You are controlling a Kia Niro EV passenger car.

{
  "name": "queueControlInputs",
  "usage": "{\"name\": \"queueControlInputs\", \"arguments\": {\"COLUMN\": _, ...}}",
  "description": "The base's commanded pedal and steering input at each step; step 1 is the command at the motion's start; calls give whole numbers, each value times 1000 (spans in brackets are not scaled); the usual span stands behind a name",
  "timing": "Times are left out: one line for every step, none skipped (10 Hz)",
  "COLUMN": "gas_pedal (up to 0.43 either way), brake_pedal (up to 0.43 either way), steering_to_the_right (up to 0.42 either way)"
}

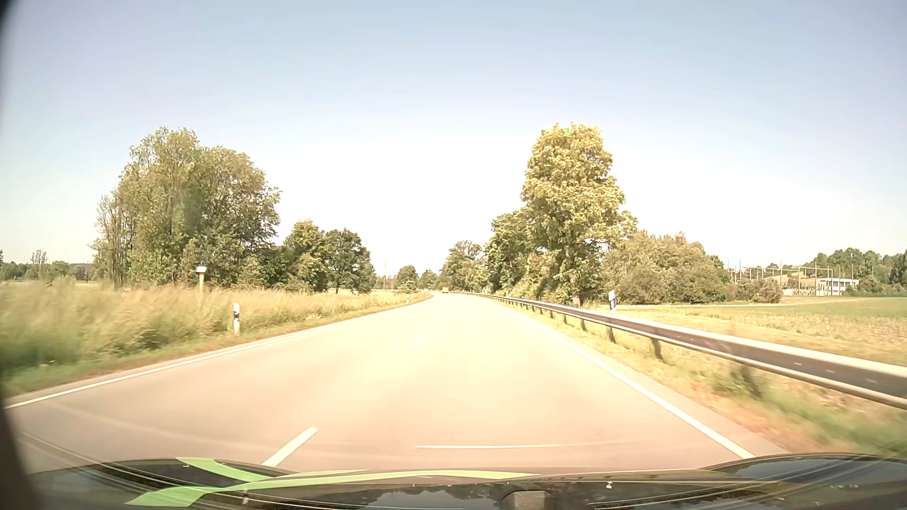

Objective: Follow the waypoints while adhering to traffic rules and regulations

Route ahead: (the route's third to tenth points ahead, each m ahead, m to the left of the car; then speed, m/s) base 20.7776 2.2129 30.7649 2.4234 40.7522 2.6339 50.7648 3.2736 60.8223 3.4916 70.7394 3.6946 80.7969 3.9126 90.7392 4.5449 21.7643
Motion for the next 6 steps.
{"name": "queueControlInputs", "arguments": {"gas_pedal": 421, "brake_pedal": 0, "steering_to_the_right": -4}}
{"name": "queueControlInputs", "arguments": {"gas_pedal": 421, "brake_pedal": 0, "steering_to_the_right": -4}}
{"name": "queueControlInputs", "arguments": {"gas_pedal": 421, "brake_pedal": 0, "steering_to_the_right": -4}}
{"name": "queueControlInputs", "arguments": {"gas_pedal": 421, "brake_pedal": 0, "steering_to_the_right": -4}}
{"name": "queueControlInputs", "arguments": {"gas_pedal": 421, "brake_pedal": 0, "steering_to_the_right": -5}}
{"name": "queueControlInputs", "arguments": {"gas_pedal": 421, "brake_pedal": 0, "steering_to_the_right": -5}}
